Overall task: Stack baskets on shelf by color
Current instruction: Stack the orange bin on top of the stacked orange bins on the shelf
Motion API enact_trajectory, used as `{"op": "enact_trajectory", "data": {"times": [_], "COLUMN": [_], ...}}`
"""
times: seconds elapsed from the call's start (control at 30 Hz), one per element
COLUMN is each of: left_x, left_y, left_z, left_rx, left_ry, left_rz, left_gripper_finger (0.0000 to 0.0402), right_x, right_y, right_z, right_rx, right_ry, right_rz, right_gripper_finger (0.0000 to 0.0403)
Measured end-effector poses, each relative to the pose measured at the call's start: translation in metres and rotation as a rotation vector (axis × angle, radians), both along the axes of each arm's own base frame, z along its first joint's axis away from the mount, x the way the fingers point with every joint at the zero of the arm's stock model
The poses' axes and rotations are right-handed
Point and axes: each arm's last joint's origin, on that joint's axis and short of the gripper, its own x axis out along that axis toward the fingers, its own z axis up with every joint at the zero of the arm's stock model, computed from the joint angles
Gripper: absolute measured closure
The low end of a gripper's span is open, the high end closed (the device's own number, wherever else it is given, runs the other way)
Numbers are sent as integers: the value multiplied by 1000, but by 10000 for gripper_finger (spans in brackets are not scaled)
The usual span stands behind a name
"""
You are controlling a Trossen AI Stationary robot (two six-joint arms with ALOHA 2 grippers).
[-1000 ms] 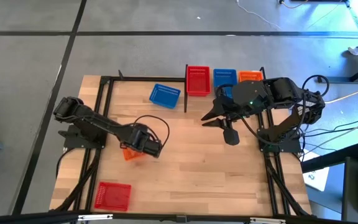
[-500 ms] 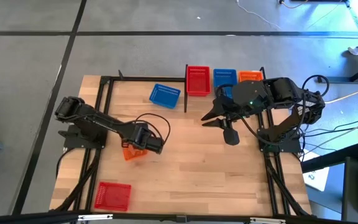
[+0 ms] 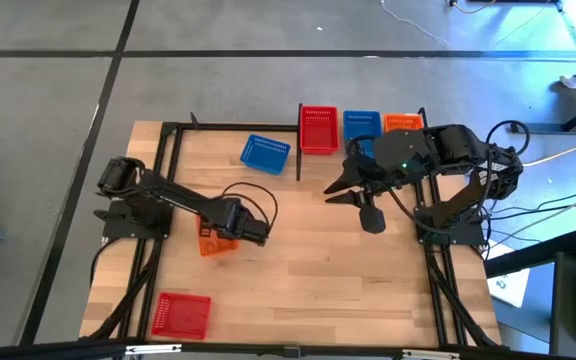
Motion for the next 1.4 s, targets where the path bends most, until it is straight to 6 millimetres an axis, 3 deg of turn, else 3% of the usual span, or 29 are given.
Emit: {"op": "enact_trajectory", "data": {"times": [0.47, 0.63, 0.73, 1.0, 1.17, 1.4], "left_x": [6, 9, 9, 5, -4, -27], "left_y": [0, 4, 7, 9, 7, 12], "left_z": [-25, -27, -26, -8, 16, 62], "left_rx": [-60, -103, -131, -170, -232, -115], "left_ry": [149, 158, 165, 138, -1, -134], "left_rz": [-363, -464, -597, -1112, -1479, -1625], "left_gripper_finger": [349, 393, 399, 401, 401, 401], "right_x": [0, 0, 0, -3, -6, -8], "right_y": [0, 0, 0, 0, 0, -1], "right_z": [0, 0, 0, -3, -8, -21], "right_rx": [0, -8, -23, -11, -64, -202], "right_ry": [0, 1, -1, 37, 93, 179], "right_rz": [0, 5, 16, 38, 72, 183], "right_gripper_finger": [321, 321, 321, 321, 321, 321]}}
